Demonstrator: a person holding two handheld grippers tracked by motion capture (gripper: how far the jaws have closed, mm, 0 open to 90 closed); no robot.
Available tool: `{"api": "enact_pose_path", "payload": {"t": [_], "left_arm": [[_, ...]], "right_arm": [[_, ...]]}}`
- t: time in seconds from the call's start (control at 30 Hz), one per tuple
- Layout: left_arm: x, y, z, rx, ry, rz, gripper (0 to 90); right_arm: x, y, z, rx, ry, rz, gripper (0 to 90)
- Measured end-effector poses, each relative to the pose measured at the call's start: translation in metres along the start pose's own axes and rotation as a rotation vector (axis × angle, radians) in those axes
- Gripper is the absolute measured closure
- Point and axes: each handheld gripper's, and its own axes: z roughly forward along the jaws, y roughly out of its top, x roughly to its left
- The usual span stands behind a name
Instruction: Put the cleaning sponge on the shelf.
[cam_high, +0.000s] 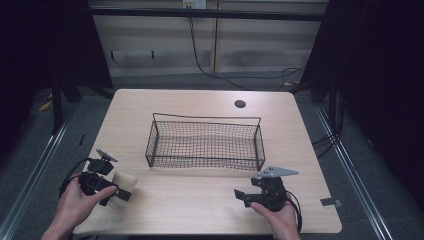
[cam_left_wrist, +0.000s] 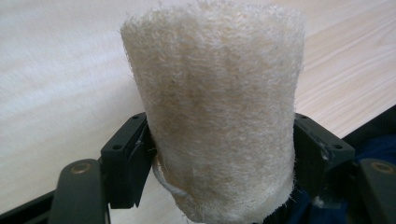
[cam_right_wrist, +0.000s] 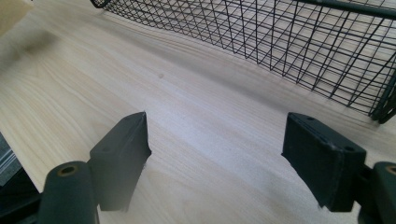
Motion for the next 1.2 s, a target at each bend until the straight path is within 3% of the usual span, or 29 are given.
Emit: {"api": "enact_pose_path", "payload": {"t": [0.23, 0.73, 1.2], "left_arm": [[-0.004, 0.000, -0.005, -0.008, -0.045, 0.027, 28.5], [-0.012, 0.003, -0.021, -0.030, -0.074, 0.069, 28.5], [-0.029, 0.028, -0.030, -0.022, -0.082, 0.102, 28.5]], "right_arm": [[0.001, 0.000, 0.000, 0.000, 0.000, 0.000, 22.3], [0.001, 0.000, 0.000, 0.004, 0.003, -0.002, 22.3], [0.001, 0.000, 0.000, 0.005, 0.005, -0.003, 22.3]]}}
